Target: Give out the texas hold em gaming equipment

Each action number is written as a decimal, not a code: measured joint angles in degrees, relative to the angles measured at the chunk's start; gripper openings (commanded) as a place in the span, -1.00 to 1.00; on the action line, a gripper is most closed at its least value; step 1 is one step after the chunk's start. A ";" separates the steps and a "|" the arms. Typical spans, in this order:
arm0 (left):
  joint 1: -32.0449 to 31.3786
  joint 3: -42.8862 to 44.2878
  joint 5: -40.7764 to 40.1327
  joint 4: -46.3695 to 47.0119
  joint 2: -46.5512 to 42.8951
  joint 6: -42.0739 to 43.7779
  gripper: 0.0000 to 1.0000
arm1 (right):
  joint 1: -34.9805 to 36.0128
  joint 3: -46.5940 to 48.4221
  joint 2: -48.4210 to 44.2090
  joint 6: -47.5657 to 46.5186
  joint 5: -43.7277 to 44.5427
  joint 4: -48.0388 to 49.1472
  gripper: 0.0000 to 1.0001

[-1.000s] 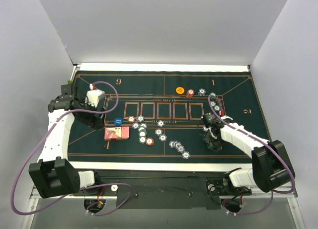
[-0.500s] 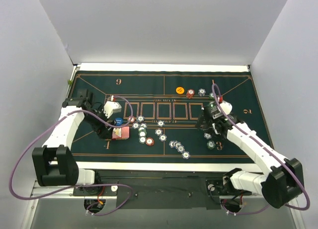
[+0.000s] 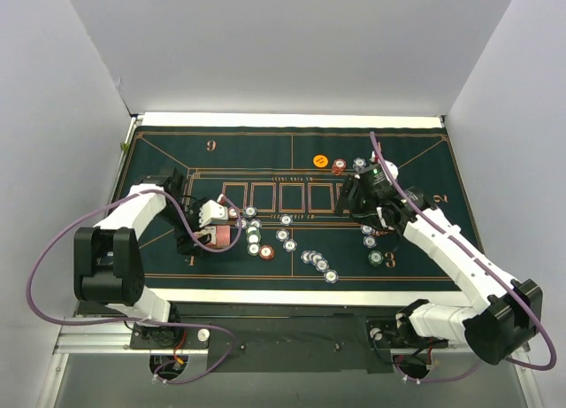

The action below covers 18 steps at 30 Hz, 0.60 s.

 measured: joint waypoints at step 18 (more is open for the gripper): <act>-3.52 -4.87 -3.37 13.40 3.17 4.61 0.92 | -0.76 4.22 4.68 -2.38 -4.63 0.26 0.71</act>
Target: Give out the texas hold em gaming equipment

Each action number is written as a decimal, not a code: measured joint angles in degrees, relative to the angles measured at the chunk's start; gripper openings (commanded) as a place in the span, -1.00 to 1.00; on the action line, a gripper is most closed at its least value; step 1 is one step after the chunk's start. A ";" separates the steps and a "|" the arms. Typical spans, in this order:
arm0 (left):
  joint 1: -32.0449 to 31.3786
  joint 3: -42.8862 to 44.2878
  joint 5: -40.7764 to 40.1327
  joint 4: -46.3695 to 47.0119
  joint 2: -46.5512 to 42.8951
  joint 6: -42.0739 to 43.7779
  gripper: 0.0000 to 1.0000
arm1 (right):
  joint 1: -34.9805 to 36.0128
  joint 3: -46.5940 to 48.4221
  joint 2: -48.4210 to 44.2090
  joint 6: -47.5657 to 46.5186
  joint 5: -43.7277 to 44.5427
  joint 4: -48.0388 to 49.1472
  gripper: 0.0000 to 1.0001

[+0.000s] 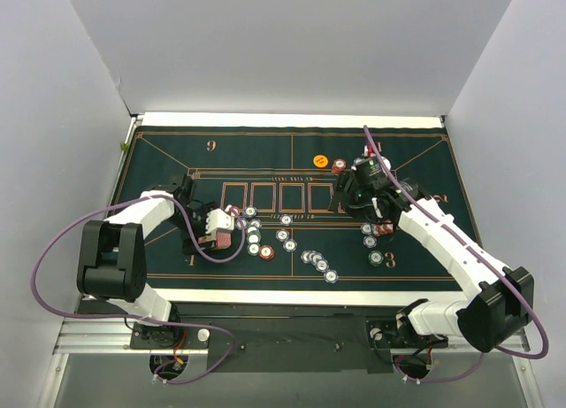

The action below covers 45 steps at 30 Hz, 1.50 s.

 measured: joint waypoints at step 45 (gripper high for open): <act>-8.66 25.75 6.21 -22.43 -5.86 -10.14 -0.97 | 13.86 -6.54 17.55 21.05 -37.22 53.92 0.76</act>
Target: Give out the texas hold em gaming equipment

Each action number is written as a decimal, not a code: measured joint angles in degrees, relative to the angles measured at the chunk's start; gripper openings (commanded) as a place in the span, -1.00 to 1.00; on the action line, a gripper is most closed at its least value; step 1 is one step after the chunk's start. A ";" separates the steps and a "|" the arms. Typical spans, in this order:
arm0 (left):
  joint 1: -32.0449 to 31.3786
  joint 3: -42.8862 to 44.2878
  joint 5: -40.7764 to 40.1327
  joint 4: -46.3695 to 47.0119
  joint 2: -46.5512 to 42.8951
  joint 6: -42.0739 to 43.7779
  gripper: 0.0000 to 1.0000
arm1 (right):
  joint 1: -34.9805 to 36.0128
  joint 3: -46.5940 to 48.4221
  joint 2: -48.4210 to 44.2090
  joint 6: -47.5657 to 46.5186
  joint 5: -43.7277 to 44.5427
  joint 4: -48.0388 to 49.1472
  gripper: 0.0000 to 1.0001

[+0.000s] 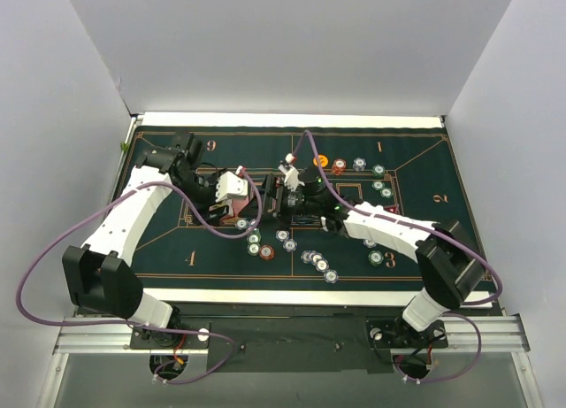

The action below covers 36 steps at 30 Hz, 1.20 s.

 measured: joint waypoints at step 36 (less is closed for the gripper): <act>-7.39 9.05 -2.93 -6.25 -0.63 -9.16 0.75 | 2.40 1.64 4.87 12.17 -1.55 15.45 -0.98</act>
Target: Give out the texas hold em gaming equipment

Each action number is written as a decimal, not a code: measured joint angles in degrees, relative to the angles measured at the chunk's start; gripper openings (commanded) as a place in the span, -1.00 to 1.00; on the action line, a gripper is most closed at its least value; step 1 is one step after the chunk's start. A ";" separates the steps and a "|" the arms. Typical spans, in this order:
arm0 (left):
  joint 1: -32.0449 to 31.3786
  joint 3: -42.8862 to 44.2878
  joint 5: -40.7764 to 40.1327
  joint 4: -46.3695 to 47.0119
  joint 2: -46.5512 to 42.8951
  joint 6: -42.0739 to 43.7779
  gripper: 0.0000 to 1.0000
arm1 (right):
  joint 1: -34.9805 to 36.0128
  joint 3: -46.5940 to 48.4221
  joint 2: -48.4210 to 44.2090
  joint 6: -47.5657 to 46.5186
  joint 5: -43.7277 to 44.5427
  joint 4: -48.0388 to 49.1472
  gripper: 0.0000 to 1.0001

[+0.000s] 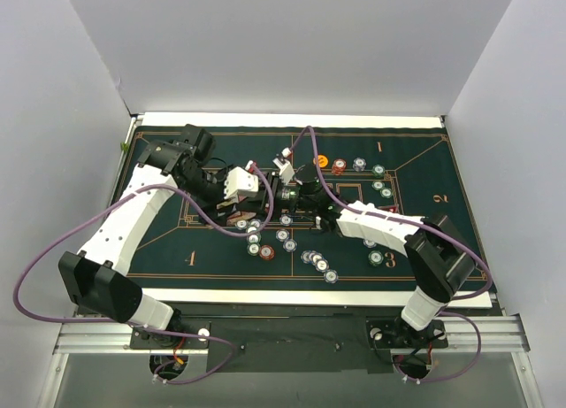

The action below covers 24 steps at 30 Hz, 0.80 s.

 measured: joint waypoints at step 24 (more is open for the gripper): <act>10.23 -6.21 17.79 10.60 -9.77 -12.76 0.88 | -2.21 -0.59 -0.02 8.07 -2.54 7.98 -1.00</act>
